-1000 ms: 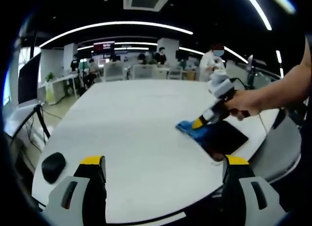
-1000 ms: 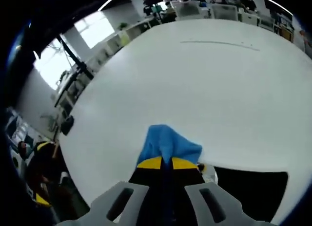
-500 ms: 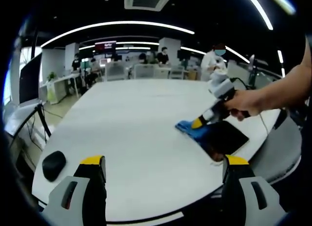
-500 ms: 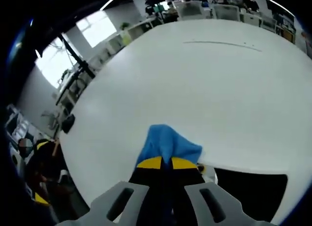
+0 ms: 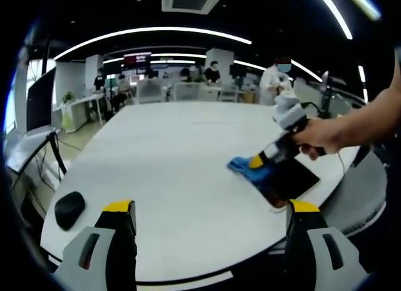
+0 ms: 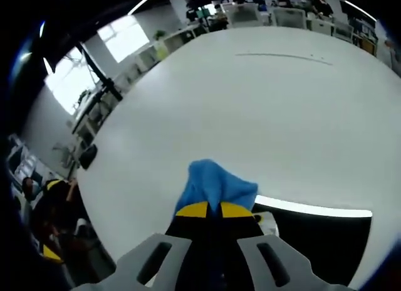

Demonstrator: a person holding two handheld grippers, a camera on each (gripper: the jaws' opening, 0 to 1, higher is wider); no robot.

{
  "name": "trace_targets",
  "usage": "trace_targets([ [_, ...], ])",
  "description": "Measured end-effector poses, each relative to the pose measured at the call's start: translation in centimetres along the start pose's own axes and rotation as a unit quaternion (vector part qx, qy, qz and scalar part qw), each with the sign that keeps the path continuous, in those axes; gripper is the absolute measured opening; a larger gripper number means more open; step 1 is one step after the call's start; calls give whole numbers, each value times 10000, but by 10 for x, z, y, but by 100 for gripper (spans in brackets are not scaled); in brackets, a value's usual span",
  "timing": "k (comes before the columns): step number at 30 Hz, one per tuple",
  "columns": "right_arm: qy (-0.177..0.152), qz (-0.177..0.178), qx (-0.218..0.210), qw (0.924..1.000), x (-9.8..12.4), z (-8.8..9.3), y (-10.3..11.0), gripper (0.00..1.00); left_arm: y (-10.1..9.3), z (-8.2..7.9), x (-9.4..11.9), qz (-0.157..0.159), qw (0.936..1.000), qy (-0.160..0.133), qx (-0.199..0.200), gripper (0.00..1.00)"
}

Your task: Wipe the mirror surface with the cleaning cloth until all visible marks leave the cleaned area.

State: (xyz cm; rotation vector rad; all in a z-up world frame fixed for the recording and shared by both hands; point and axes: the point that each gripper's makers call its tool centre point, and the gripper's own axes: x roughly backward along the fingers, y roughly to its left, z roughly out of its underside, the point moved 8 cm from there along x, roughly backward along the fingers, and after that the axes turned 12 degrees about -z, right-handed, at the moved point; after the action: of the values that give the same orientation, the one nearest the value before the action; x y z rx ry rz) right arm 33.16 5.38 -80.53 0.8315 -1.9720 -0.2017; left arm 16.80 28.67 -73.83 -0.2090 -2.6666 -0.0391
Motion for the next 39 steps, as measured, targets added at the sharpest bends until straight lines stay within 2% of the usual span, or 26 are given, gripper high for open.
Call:
trace_targets([
  [12,81,-186,-54,9998,11,22,12,0,0,-2,-2,49,10000,-26,-6,100],
  [21,231,-369,-168,9989,15,31,18,0,-1,-2,-5,115,9999,-20,-22,100],
  [39,197,-421,9,9989,18,33,13,0,-1,-5,-6,145,9999,-27,-70,100],
])
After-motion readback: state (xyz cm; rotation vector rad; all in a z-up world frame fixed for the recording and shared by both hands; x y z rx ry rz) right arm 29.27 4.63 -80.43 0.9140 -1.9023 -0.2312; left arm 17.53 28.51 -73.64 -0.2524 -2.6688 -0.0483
